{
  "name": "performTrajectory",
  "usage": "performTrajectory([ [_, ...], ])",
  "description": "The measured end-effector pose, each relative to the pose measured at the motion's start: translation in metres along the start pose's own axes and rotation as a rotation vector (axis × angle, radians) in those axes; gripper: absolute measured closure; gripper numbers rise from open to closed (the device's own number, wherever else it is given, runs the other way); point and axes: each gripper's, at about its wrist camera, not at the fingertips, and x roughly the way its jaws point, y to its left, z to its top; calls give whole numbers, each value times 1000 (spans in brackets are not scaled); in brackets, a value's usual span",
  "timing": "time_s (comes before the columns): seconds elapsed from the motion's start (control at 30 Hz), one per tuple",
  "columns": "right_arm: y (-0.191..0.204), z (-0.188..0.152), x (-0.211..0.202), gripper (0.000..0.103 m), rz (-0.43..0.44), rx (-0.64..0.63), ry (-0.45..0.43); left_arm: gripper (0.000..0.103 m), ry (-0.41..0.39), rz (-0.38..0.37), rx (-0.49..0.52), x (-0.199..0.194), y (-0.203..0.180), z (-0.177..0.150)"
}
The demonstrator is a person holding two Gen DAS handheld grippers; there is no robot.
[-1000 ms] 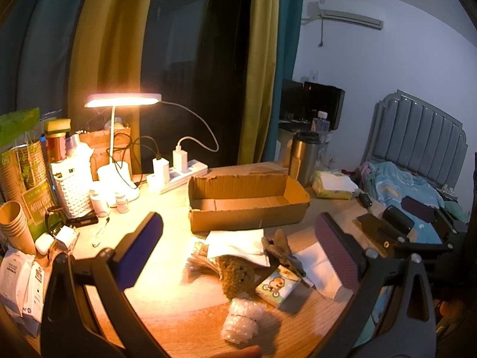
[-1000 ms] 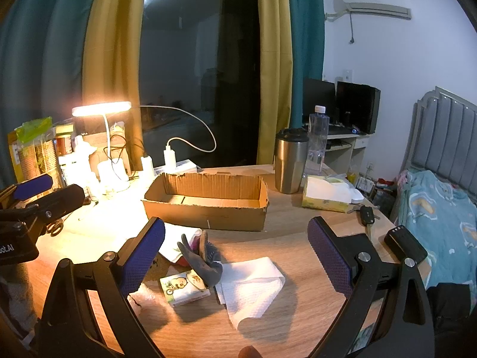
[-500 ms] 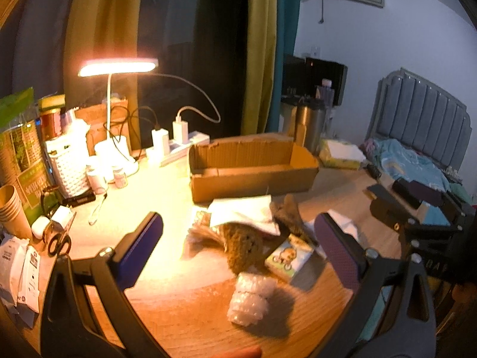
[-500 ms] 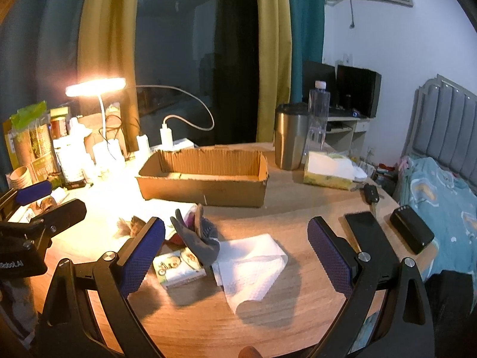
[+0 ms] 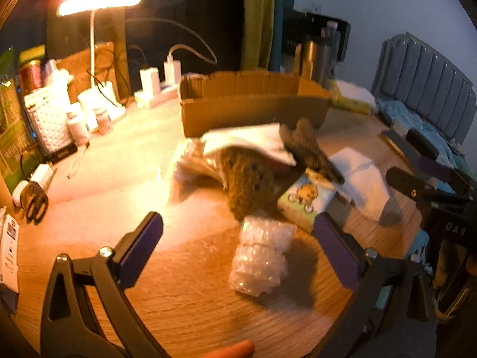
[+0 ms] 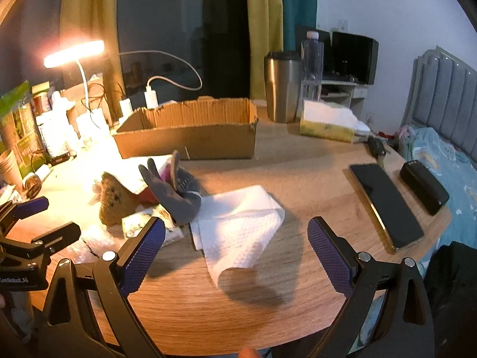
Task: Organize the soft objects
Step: 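Grasp the white paper towel with the right gripper while the left gripper grasps the bubble-wrap bundle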
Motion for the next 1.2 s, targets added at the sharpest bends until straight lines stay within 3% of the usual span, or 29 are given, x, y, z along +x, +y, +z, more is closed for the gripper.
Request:
performTrajectory([
  [0.2, -6, -3, 21, 5, 9, 4, 39, 2, 76, -11, 19, 24, -4, -6],
  [0.27, -7, -2, 28, 5, 11, 4, 57, 10, 95, -12, 30, 31, -6, -7],
  [0.4, -12, 1, 44, 5, 13, 6, 80, 14, 140, -16, 47, 44, -9, -8],
  [0.57, -17, 8, 65, 5, -5, 11, 114, 33, 189, -24, 52, 56, -7, -13],
  [0.7, -16, 11, 80, 7, -8, 7, 154, 48, 180, -29, 86, 56, -8, -12],
  [0.77, -14, 10, 87, 12, -1, 3, 178, 54, 178, -36, 94, 56, -8, -10],
  [0.83, -12, 8, 94, 24, 0, -3, 211, 56, 175, -44, 97, 56, -8, -9],
  [0.9, -9, 6, 96, 29, -13, -18, 208, 57, 174, -57, 92, 57, -4, -8],
  [0.97, -8, 8, 95, 47, -1, -18, 207, 58, 172, -69, 84, 56, -2, -8],
  [1.0, -8, 8, 94, 65, 2, -17, 209, 58, 169, -76, 77, 56, -1, -7],
  [1.03, -8, 9, 94, 76, 7, -16, 208, 58, 160, -80, 75, 55, 1, -6],
  [1.2, -5, 13, 86, 87, 1, -28, 192, 58, 92, -98, 70, 38, 2, 3],
])
